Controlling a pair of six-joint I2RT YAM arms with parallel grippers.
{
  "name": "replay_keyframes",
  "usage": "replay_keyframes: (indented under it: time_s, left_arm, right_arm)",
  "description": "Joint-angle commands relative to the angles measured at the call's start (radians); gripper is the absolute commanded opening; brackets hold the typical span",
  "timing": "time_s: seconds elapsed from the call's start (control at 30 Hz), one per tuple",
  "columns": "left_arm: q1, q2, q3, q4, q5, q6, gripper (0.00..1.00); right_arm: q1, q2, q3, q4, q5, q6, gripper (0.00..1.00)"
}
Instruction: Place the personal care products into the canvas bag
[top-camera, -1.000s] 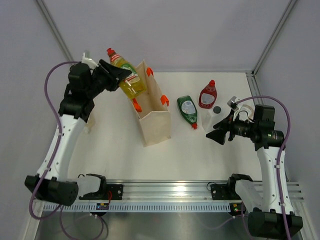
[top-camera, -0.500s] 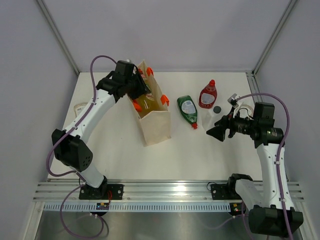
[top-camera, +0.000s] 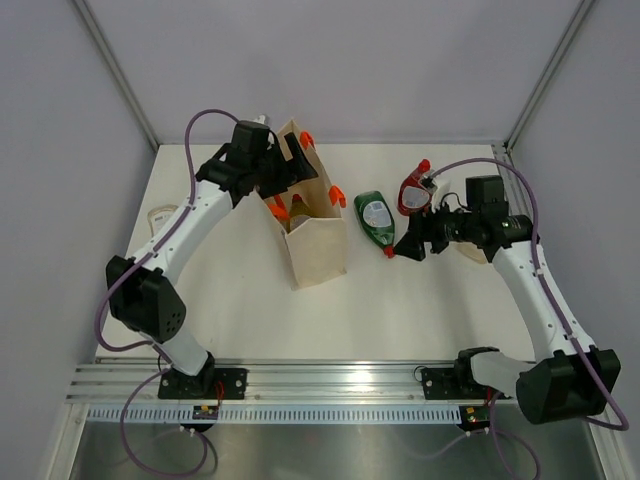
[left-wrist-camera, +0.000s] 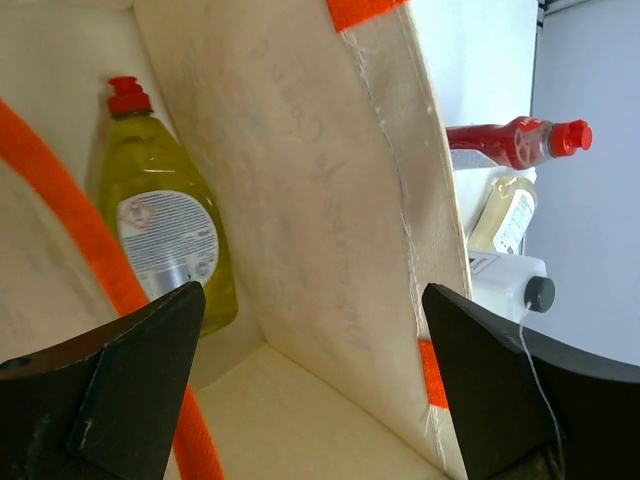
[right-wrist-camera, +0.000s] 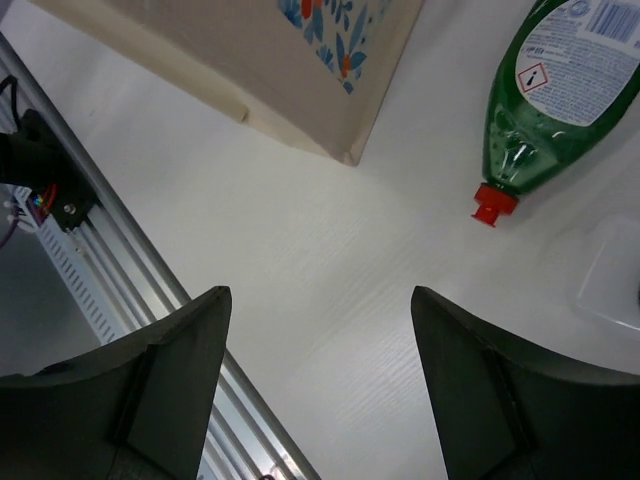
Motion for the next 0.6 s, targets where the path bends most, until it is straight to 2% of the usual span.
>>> replay_keyframes:
  time_s: [0.0,0.1,0.13,0.17,0.23,0.27,0.33,0.37,0.47,0.57]
  left_arm:
    - [0.001,-0.096,-0.001,0.066,0.047,0.081,0.95]
    - [0.001,-0.197,-0.006,0.035,0.024,0.17,0.96]
    - [0.001,-0.269,-0.015,0.024,-0.028,0.207,0.96]
    - [0.001,-0.309,-0.028,0.006,-0.059,0.225,0.96]
    - [0.001,-0.401,-0.105,-0.011,-0.172,0.25,0.99]
    - [0.002,-0.505,-0.14,-0.019,-0.203,0.255,0.99]
    - [0.002,-0.608,-0.259,-0.028,-0.275,0.246,0.99]
    - [0.002,-0.709,-0.303,-0.031,-0.291,0.236,0.99]
    - [0.005,-0.873,-0.468,-0.06,-0.334,0.181,0.99]
    - [0.005,-0.961,-0.609,-0.092,-0.348,0.109,0.99]
  right_arm:
    - [0.094,0.024,0.122,0.103,0.221,0.041,0.82]
    - [0.22,0.114,0.191,0.102,0.437,0.055,0.88]
    - [0.252,0.186,0.237,0.103,0.506,0.064,0.9]
    - [0.282,0.223,0.255,0.106,0.644,0.094,0.91]
    - [0.338,0.342,0.312,0.111,0.738,0.117,0.94]
    - [0.345,0.381,0.328,0.121,0.819,0.155,0.95]
    - [0.357,0.497,0.378,0.129,0.882,0.182,0.97]
    - [0.36,0.533,0.397,0.129,0.937,0.199,0.98]
    - [0.362,0.648,0.447,0.151,0.978,0.185,0.99]
    - [0.362,0.729,0.475,0.166,0.984,0.177,0.99]
